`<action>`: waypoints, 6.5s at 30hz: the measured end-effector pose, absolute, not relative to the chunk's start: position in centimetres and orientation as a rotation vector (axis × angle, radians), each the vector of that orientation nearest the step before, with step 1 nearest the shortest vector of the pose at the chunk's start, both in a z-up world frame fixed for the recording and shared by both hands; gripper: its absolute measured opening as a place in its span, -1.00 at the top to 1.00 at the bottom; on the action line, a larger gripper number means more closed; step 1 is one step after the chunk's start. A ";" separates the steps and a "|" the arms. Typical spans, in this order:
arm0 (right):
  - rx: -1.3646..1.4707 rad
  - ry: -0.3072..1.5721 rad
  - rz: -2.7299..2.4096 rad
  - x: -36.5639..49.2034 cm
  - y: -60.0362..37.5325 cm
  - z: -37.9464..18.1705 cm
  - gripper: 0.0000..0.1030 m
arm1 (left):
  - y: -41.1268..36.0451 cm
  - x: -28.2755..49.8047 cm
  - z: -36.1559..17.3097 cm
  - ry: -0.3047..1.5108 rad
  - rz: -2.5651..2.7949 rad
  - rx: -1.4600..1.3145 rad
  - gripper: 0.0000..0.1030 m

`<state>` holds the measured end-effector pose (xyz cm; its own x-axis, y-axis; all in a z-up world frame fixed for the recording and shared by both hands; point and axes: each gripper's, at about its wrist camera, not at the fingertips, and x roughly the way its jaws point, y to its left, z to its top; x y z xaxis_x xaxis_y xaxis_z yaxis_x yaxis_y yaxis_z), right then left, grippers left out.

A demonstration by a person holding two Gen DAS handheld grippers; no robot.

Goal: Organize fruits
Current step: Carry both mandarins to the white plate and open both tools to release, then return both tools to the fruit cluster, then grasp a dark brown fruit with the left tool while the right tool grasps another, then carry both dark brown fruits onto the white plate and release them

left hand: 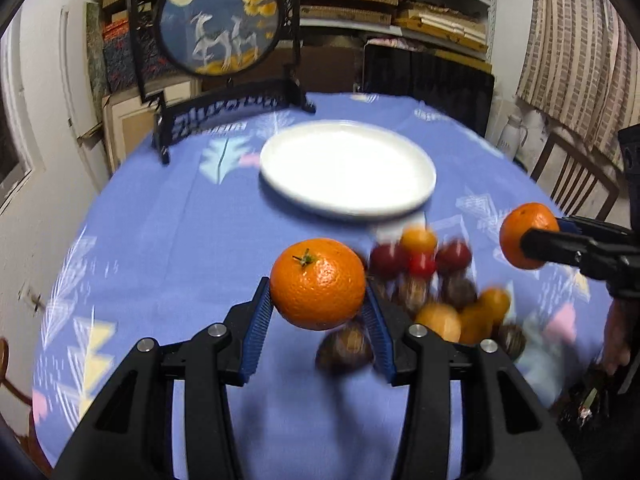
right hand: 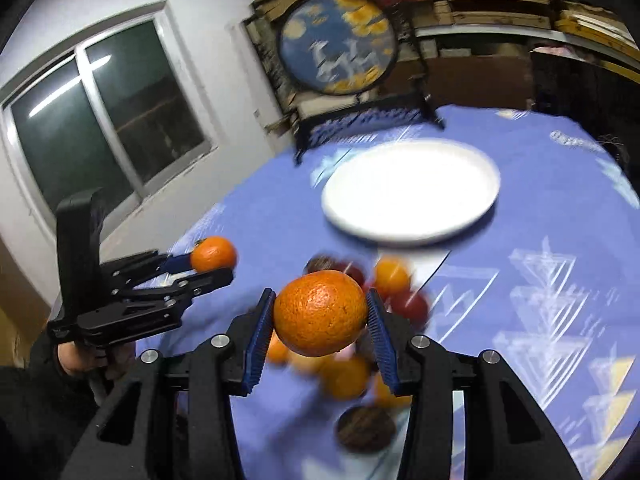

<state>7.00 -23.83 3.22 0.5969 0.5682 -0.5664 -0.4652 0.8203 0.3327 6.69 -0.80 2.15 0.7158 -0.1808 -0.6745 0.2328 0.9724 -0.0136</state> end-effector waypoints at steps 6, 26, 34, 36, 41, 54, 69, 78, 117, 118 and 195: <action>0.211 0.718 0.578 14.8 -25.5 5.6 0.11 | -3.5 14.1 4.6 0.713 -0.325 0.088 0.14; 0.258 0.896 0.477 35.2 -23.3 -2.9 0.11 | -5.7 34.4 -3.9 0.914 -0.291 0.071 0.14; 0.189 0.905 0.446 37.1 -21.9 -4.1 0.11 | -6.0 35.4 -4.7 0.895 -0.295 0.100 0.12; 0.173 0.905 0.440 37.2 -21.7 -4.1 0.11 | -6.1 35.4 -4.7 0.891 -0.288 0.111 0.10; 0.148 0.900 0.431 37.0 -21.2 -4.0 0.06 | -6.3 35.2 -4.2 0.871 -0.245 0.139 -0.45; 0.145 0.818 0.393 34.3 -22.4 -1.7 -0.06 | -5.8 33.5 -3.2 0.845 -0.218 0.154 -0.51; 0.123 0.746 0.455 22.4 -22.2 0.9 -0.20 | -2.7 22.6 0.0 0.771 -0.232 0.163 -0.66; 0.081 0.686 0.522 9.3 -22.9 -0.4 -0.58 | -0.1 9.0 -1.1 0.710 -0.254 0.285 -0.79; 0.026 0.679 0.629 -0.1 -24.6 -3.5 -0.58 | -1.4 6.0 -6.3 0.775 -0.333 0.157 0.20; 0.021 0.688 0.630 -0.2 -24.5 -3.6 -0.58 | -1.2 6.0 -6.4 0.778 -0.330 0.144 0.20; 0.222 0.865 0.646 27.7 -22.1 -1.9 0.12 | -3.1 28.6 -2.4 0.846 -0.289 0.105 0.19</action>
<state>27.66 -22.13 -1.88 0.4736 0.6095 -0.6358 -0.4364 0.7894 0.4317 28.64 -3.06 -2.43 0.6266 -0.2103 -0.7504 0.2931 0.9558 -0.0231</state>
